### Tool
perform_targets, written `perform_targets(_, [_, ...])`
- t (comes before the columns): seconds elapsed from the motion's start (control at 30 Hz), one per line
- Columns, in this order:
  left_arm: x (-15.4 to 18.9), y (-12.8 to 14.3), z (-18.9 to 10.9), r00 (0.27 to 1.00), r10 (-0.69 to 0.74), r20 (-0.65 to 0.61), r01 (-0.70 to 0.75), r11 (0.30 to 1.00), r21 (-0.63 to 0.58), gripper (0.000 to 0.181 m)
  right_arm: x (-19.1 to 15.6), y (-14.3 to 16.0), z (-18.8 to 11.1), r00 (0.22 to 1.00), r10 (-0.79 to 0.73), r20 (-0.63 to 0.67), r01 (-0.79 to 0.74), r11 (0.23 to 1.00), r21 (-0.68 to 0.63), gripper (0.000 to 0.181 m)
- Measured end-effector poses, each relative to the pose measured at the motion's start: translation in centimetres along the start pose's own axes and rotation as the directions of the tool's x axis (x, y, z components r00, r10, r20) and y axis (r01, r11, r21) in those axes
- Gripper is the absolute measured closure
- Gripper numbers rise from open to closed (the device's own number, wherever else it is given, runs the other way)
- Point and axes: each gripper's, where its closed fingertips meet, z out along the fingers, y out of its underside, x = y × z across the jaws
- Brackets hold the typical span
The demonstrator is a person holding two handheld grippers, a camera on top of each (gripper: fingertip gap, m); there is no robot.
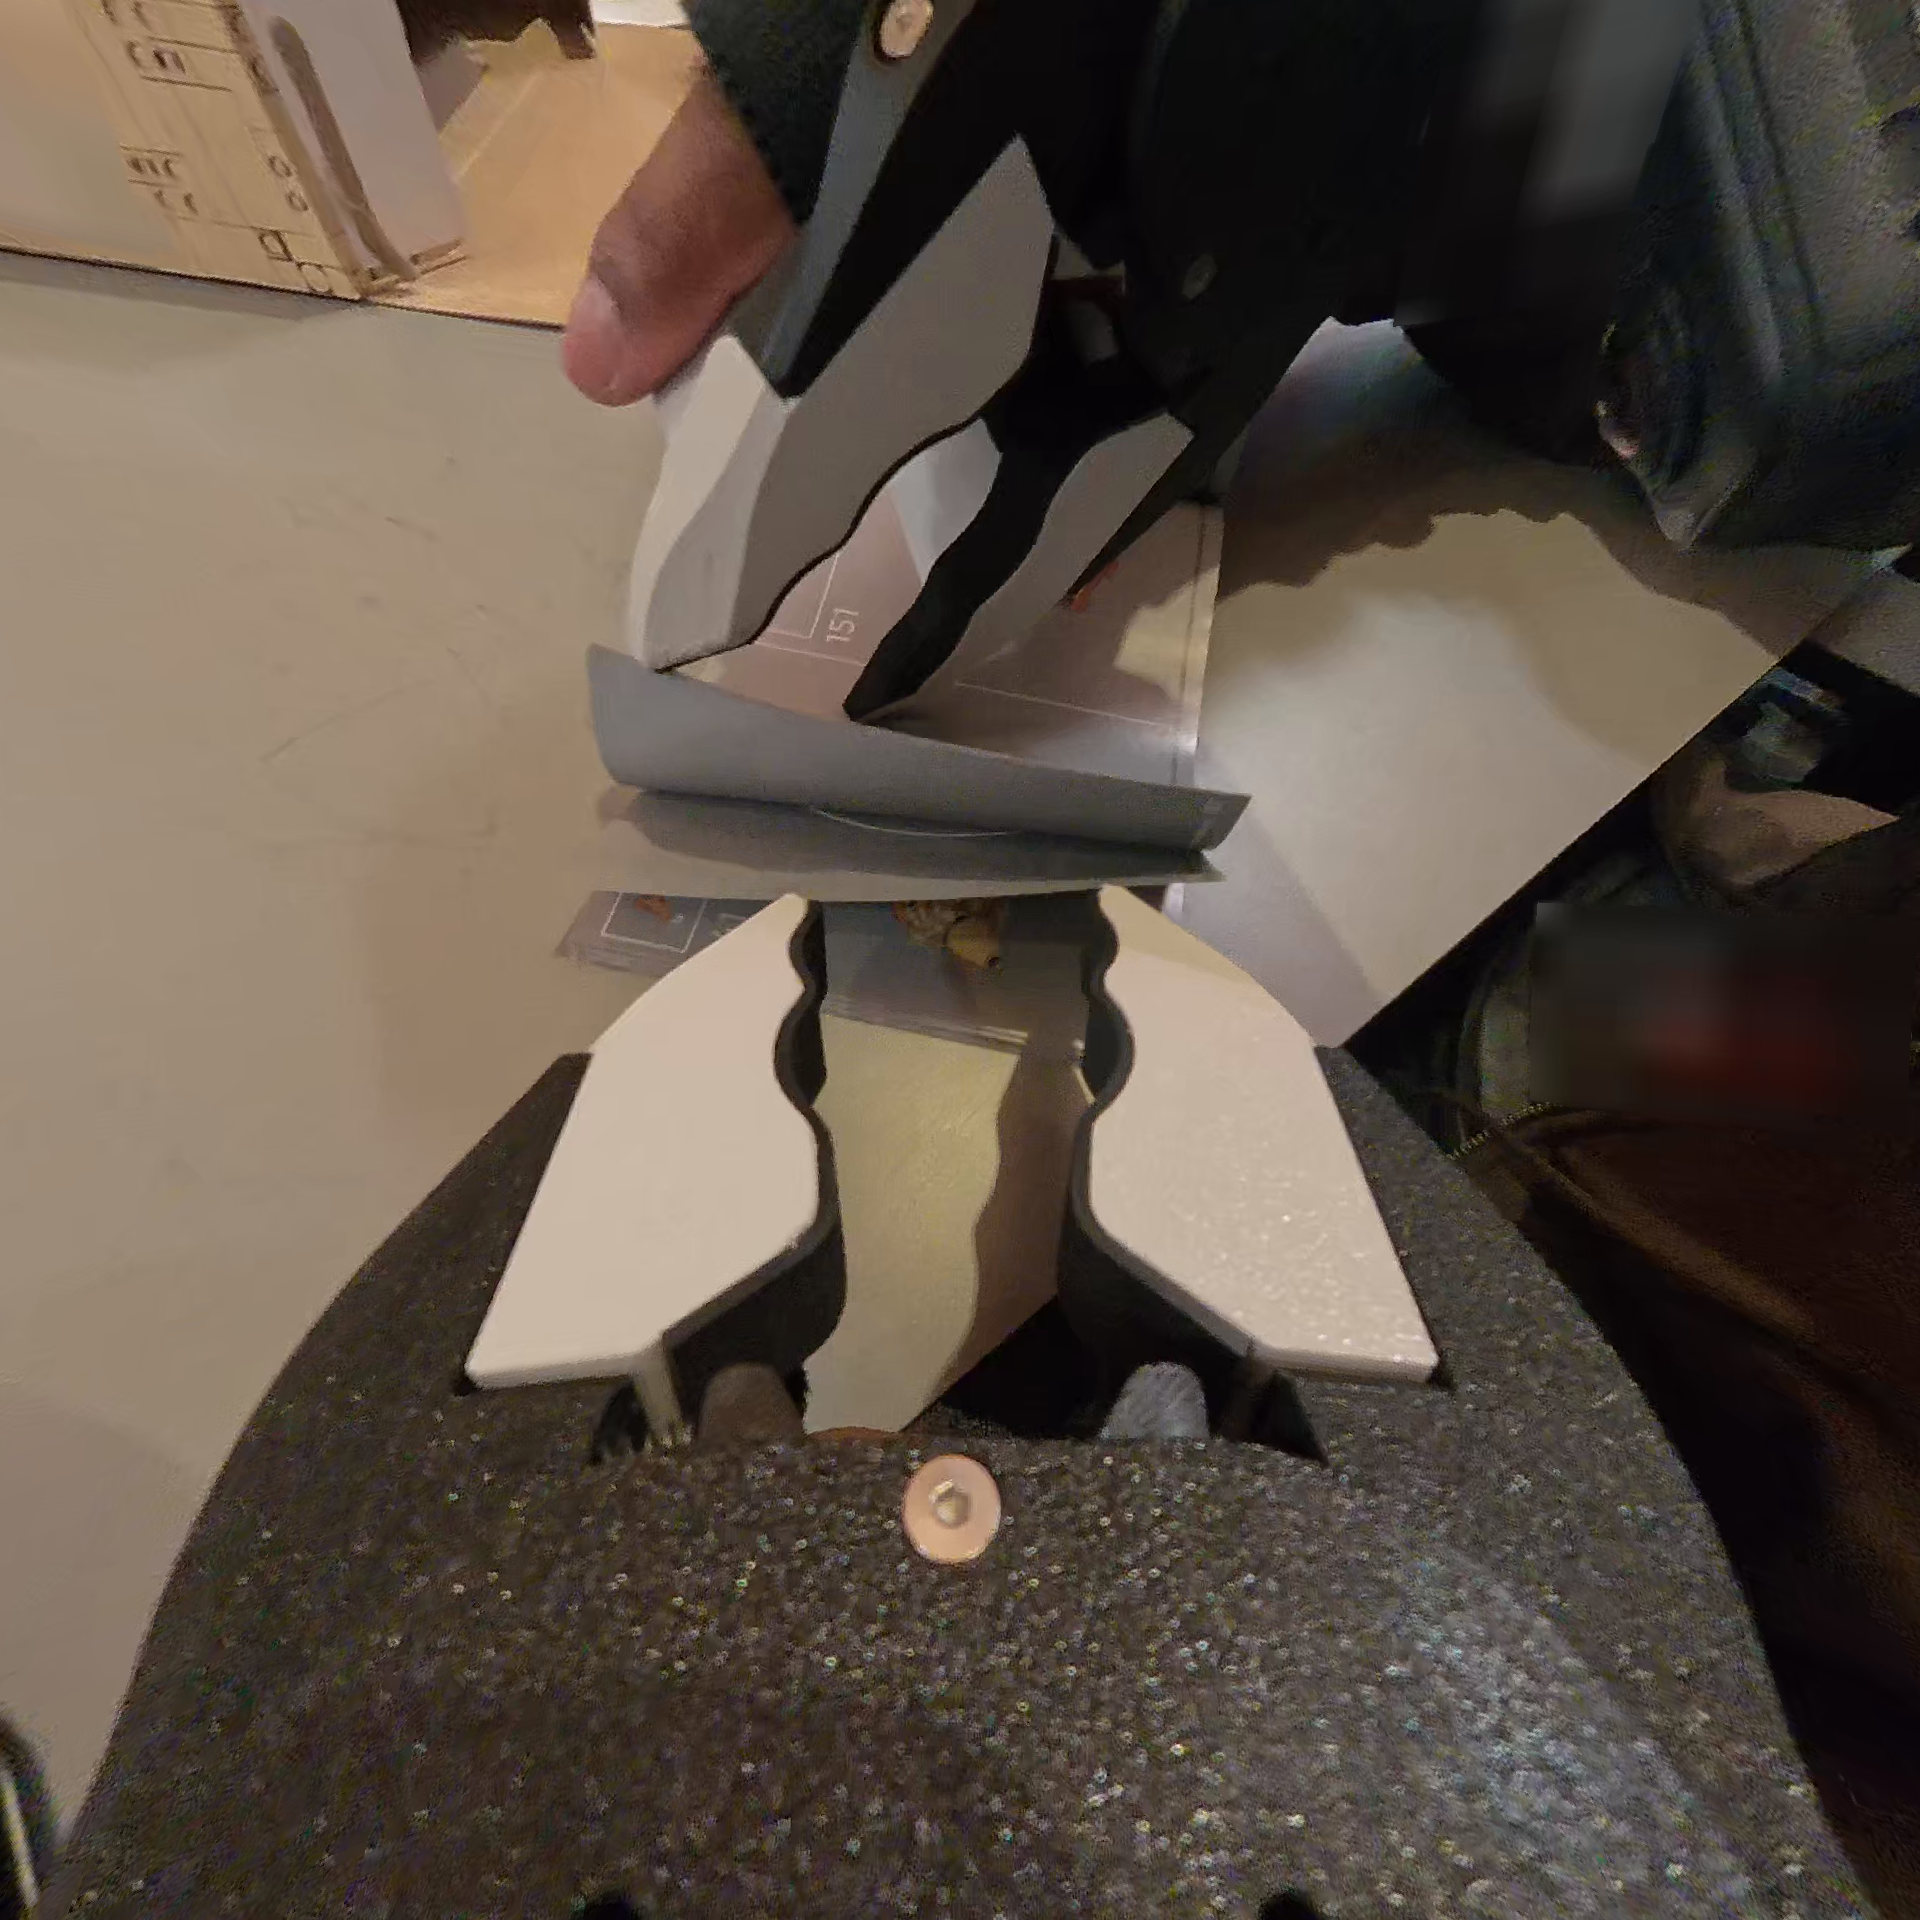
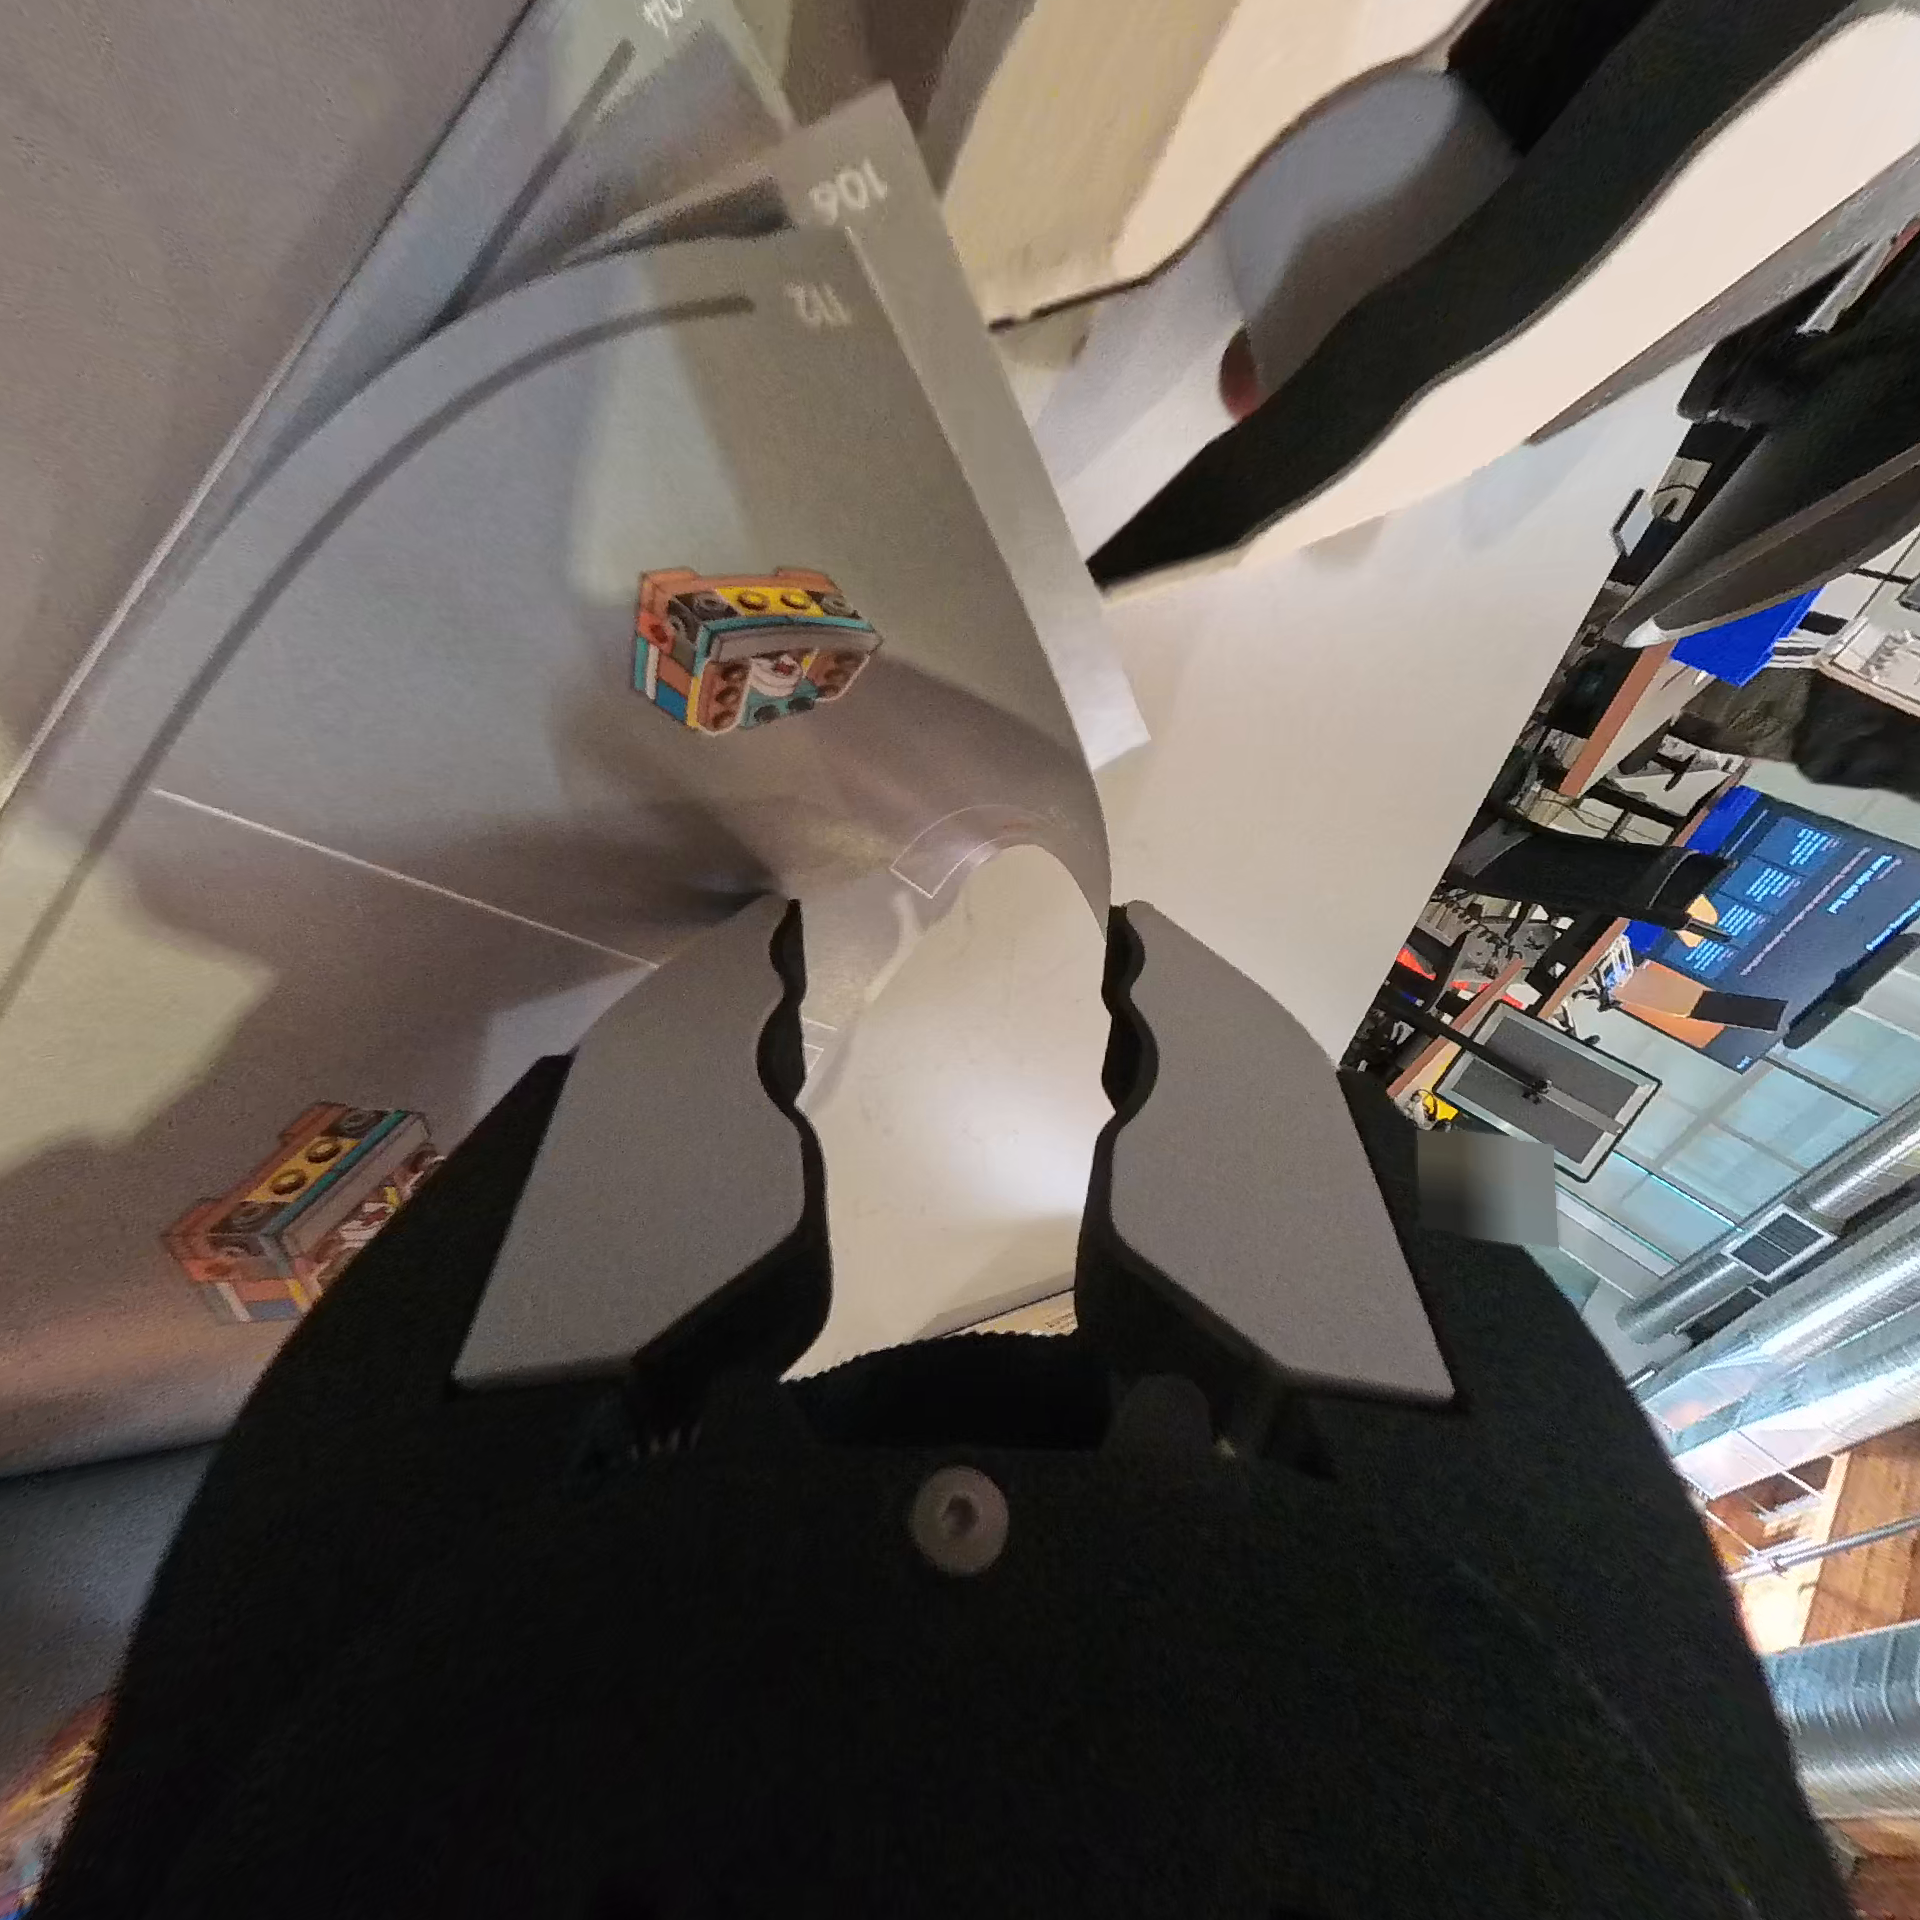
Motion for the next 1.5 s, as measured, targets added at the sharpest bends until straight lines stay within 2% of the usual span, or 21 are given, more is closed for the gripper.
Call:
perform_targets(0.27, [-1.5, -1.2, -1.1, 0.994, -0.096, 0.047, 0.091, 0.991, 0.098, 0.134, -0.2, 0.4, -0.3, 1.000, 0.012, 0.003, -0.012, 1.000, -0.010, 0.126])
perform_targets(0.43, [-0.2, -0.7, 1.1, 0.998, -0.058, 0.007, 0.058, 0.998, 0.009, 0.134, -0.1, 1.0, -0.7, 1.000, 0.028, -0.007, -0.028, 0.999, -0.022, 0.126])
perform_targets(0.6, [1.2, -1.7, 2.9, 1.000, -0.011, -0.014, 0.010, 1.000, -0.020, 0.135, 0.0, 1.6, -1.7, 0.998, 0.051, -0.029, -0.051, 0.998, -0.026, 0.126])
perform_targets(0.93, [2.0, -3.5, 3.9, 1.000, 0.026, -0.010, -0.026, 0.999, 0.025, 0.135, 0.2, 1.2, -5.4, 0.985, 0.111, -0.130, -0.111, 0.994, 0.006, 0.121])
perform_targets(1.27, [2.9, -5.9, 4.9, 0.999, 0.040, 0.002, -0.040, 0.995, 0.095, 0.135, 0.0, 1.3, -7.1, 0.944, 0.095, -0.317, -0.112, 0.993, -0.038, 0.119])
perform_targets(1.5, [3.3, -5.9, 5.2, 0.998, 0.054, -0.013, -0.053, 0.995, 0.087, 0.135, 0.3, 1.2, -7.7, 0.927, 0.103, -0.360, -0.123, 0.992, -0.034, 0.120])
